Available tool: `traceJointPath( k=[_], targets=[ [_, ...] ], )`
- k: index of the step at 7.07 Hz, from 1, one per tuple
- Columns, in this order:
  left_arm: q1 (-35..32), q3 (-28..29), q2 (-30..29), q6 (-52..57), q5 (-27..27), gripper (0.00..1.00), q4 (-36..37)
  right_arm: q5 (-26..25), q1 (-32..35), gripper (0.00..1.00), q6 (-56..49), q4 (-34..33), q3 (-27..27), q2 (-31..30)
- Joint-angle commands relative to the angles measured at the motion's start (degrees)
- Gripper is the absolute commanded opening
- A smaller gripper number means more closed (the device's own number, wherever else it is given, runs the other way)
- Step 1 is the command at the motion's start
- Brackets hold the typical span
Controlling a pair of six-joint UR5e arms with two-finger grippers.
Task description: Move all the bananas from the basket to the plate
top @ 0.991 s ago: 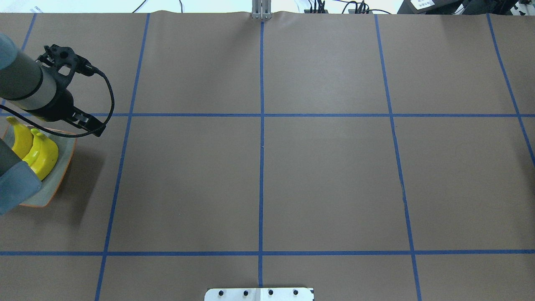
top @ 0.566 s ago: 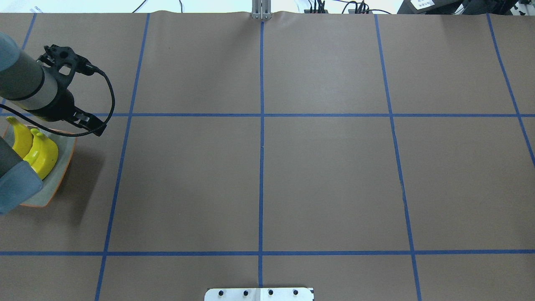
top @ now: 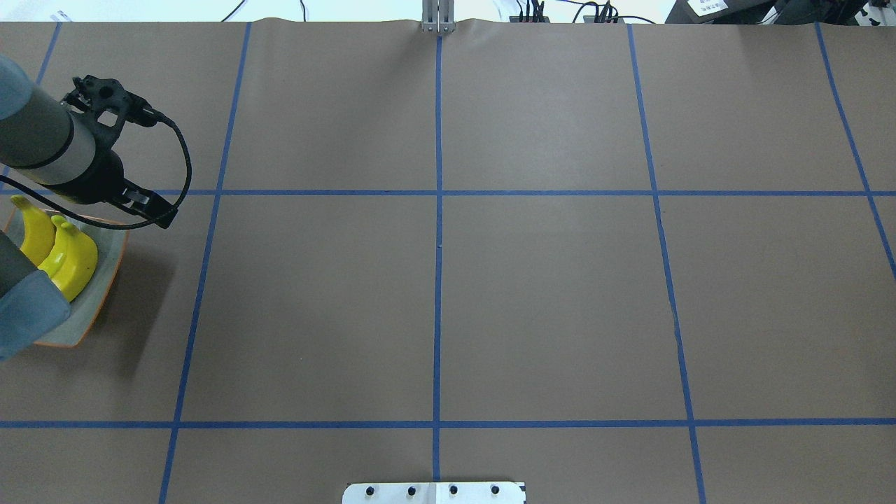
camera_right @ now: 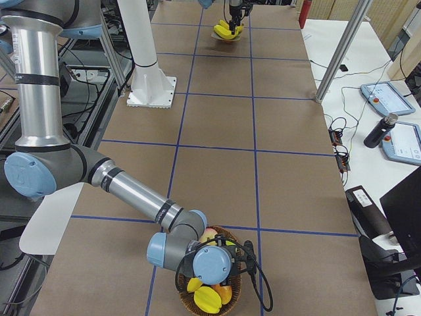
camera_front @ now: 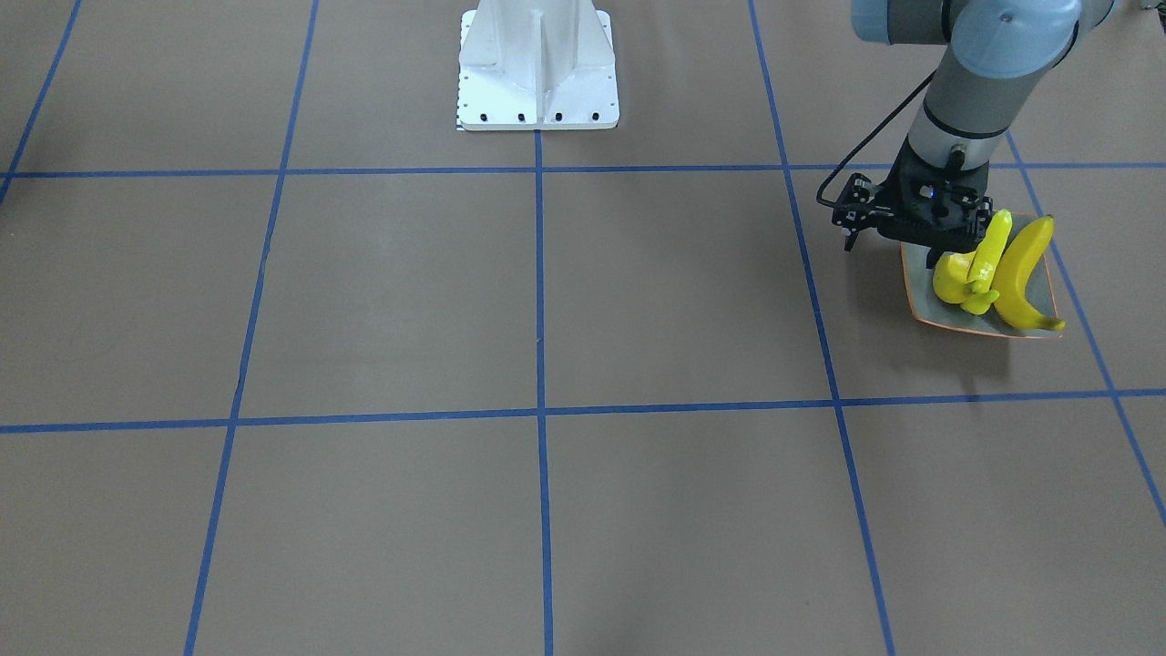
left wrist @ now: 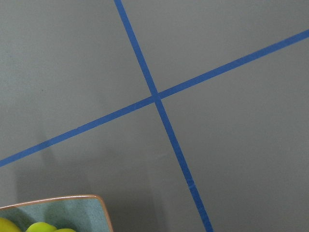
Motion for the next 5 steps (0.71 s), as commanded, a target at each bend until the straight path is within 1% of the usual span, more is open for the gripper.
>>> traceJointPath(
  k=[1,3,4,5],
  targets=[
    [0.0,0.1,0.1,0.0,0.0,1.00,0.0,1.4,-0.3,0.98,-6.2,-0.7,-5.5,2.0],
    [0.0,0.1,0.0,0.0,0.0,1.00,-0.1,2.9,-0.9,0.95,-8.1,-0.7,-7.4,2.3],
    [0.0,0.1,0.0,0.0,0.0,1.00,-0.1,3.5,-2.1,0.93,-11.5,-0.8,-8.9,2.2],
    [0.0,0.2,0.0,0.0,0.0,1.00,-0.3,5.4,-3.2,0.92,-12.0,-0.8,-9.6,2.3]
  ],
)
